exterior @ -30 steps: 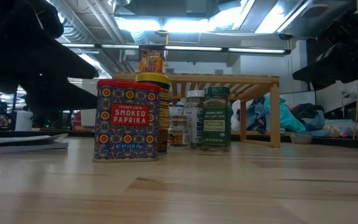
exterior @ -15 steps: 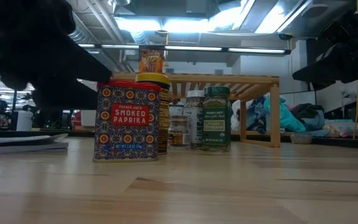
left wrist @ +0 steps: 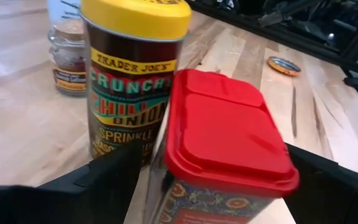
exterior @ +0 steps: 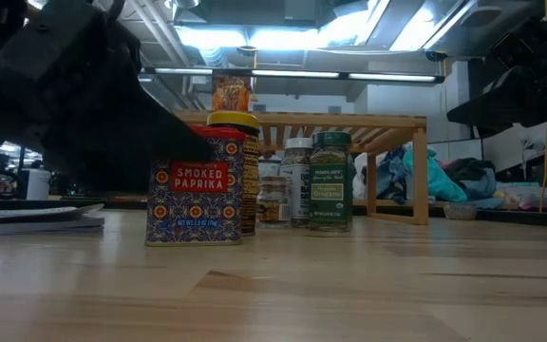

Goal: Shelf spices
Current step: Put the red seasoning can on the shelf

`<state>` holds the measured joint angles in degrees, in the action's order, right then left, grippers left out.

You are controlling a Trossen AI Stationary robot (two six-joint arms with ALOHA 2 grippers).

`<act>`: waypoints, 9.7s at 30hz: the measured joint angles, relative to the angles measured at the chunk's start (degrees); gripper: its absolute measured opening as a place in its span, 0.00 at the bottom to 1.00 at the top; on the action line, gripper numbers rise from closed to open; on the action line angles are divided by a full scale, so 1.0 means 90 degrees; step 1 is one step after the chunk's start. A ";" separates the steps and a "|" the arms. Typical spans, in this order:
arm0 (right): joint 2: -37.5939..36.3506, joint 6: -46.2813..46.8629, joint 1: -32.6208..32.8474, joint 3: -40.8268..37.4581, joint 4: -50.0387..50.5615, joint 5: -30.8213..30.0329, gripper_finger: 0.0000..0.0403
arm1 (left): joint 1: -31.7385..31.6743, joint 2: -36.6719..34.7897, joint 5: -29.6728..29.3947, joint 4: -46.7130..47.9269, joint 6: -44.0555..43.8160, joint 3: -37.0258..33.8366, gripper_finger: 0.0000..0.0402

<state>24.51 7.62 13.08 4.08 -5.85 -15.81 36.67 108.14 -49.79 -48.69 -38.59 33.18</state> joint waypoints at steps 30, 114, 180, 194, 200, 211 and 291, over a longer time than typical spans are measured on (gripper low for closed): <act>0.0000 0.0000 0.0000 0.0000 0.0000 -0.0002 0.02 | -0.0392 0.0308 0.0054 0.0004 -0.0418 0.0186 0.83; 0.0000 0.0000 0.0002 0.0000 -0.0002 -0.0001 0.02 | -0.2981 -0.5406 0.2676 0.3538 0.5161 0.0183 0.43; 0.0000 -0.0051 0.0000 0.0000 -0.0005 -0.0002 0.02 | -0.7634 -0.4544 0.7965 0.3449 0.5581 0.0188 0.43; 0.0000 -0.0051 0.0000 0.0000 -0.0005 -0.0002 0.02 | -0.7743 -0.4544 0.7936 0.3334 0.5501 0.0188 0.53; 0.0000 -0.0051 0.0000 0.0000 -0.0007 0.0000 0.02 | -0.7740 -0.4544 0.7766 0.3308 0.5189 0.0188 0.53; 0.0000 -0.0051 0.0000 0.0000 -0.0007 -0.0002 0.02 | -0.7740 -0.4547 0.7217 0.3117 0.5257 0.0188 0.54; 0.0000 -0.0050 0.0000 0.0000 -0.0002 -0.0001 0.02 | -0.7760 -0.4551 0.7631 0.2766 0.4173 0.0186 0.75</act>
<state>24.51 7.17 13.08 4.08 -5.87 -15.82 -33.17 67.18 18.89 -23.79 -1.04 34.85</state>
